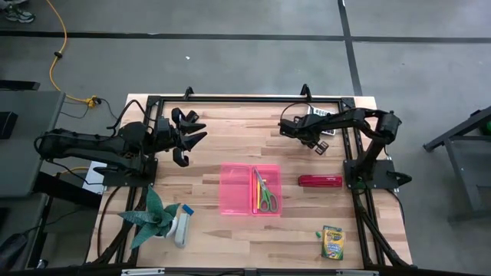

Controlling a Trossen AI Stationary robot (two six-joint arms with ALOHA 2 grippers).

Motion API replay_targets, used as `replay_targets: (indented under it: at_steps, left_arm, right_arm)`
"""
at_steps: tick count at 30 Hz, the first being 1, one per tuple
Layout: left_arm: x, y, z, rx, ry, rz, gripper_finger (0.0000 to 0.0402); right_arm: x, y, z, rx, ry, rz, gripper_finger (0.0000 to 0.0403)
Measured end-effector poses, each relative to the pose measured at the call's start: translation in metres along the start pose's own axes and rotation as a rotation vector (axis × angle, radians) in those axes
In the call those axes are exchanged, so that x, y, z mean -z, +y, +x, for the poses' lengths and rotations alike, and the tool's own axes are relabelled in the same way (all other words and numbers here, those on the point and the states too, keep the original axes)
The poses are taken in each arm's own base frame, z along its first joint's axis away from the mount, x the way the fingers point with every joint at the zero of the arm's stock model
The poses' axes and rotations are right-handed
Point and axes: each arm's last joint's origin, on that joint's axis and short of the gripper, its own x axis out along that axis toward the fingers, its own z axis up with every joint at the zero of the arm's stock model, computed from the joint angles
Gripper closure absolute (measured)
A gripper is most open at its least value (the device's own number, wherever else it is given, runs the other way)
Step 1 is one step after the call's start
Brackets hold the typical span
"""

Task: Pack school essentials
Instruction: Put the right blue eraser into the pink supply box

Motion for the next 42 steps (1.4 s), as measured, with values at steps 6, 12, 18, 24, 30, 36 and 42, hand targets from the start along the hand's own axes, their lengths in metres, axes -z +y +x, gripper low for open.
replay_targets:
  at_steps: [6,12,18,24,30,36,42]
  left_arm:
    - [0.000,0.000,0.000,0.000,0.000,0.000,0.0284]
    - [0.000,0.000,0.000,0.000,0.001,0.000,0.0284]
    - [0.000,0.000,0.000,0.000,0.002,0.028,0.0284]
    - [0.006,-0.001,0.004,0.001,0.039,-0.053,0.0284]
    - [0.021,-0.005,0.015,0.076,0.117,-0.137,0.0284]
    - [0.041,-0.012,0.032,0.101,0.164,-0.214,0.0284]
    - [0.061,-0.018,0.045,0.083,0.202,-0.264,0.0284]
  right_arm:
    - [-0.004,-0.002,-0.007,-0.025,0.000,-0.103,0.0320]
    - [-0.008,-0.014,-0.043,-0.145,-0.047,-0.482,0.0320]
    - [0.004,-0.059,-0.077,-0.461,-0.039,-0.824,0.0321]
    - [0.020,-0.109,-0.092,-1.068,0.072,-0.839,0.0321]
    - [0.013,-0.131,-0.115,-1.515,-0.013,-0.843,0.0321]
    - [0.000,-0.132,-0.148,-1.691,-0.241,-0.994,0.0321]
    - [-0.008,-0.130,-0.169,-1.740,-0.363,-1.033,0.0321]
